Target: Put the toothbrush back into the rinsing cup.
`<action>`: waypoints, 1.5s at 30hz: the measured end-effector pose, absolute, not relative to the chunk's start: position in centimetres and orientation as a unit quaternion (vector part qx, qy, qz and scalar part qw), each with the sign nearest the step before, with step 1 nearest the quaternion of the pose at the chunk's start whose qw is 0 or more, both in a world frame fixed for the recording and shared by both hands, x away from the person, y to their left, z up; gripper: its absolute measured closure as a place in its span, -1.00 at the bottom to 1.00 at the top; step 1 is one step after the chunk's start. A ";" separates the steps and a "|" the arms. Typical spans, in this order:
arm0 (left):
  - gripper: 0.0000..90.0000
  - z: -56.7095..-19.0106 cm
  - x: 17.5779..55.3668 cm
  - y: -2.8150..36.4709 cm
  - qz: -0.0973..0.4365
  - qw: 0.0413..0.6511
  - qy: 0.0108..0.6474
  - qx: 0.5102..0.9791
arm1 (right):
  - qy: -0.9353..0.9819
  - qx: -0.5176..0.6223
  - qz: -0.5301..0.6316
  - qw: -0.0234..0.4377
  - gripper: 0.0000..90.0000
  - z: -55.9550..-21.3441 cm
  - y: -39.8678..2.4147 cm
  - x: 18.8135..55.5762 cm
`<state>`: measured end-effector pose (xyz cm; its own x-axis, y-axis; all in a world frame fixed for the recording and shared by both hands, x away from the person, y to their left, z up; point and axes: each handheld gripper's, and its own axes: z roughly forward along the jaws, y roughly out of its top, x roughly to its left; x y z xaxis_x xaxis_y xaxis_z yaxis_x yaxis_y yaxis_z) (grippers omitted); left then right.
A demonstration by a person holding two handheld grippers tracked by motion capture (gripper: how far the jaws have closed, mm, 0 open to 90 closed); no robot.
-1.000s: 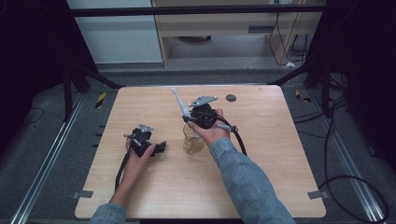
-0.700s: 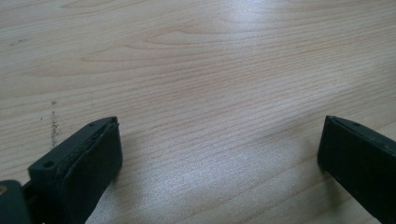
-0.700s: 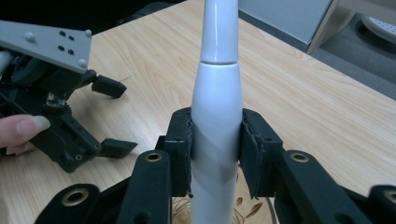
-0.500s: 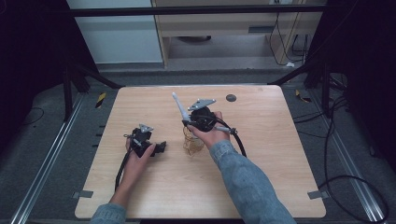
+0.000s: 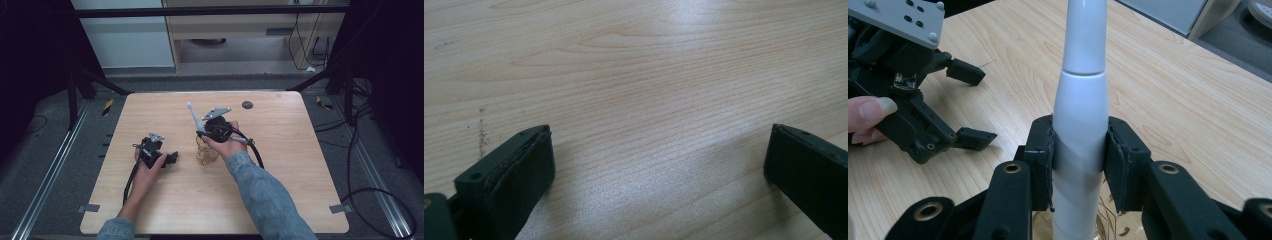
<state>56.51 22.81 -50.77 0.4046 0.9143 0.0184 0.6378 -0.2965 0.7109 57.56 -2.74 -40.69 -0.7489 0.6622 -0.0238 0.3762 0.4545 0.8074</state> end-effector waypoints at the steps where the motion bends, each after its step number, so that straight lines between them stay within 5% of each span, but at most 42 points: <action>1: -1.00 -50.8 56.5 22.8 0.217 0.318 0.501 0.775 | 0.836 0.310 0.419 0.170 0.48 -40.7 -2.7 57.6; 45: -1.00 -50.8 56.5 22.8 0.217 0.318 0.501 0.775 | 0.841 0.307 0.412 0.168 0.47 -40.6 -2.4 57.8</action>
<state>56.51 22.81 -50.77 0.4045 0.9144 0.0184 0.6377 -0.2964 0.7110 57.82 -2.36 -40.64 -0.7544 0.6557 -0.0300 0.3786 0.4721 0.7961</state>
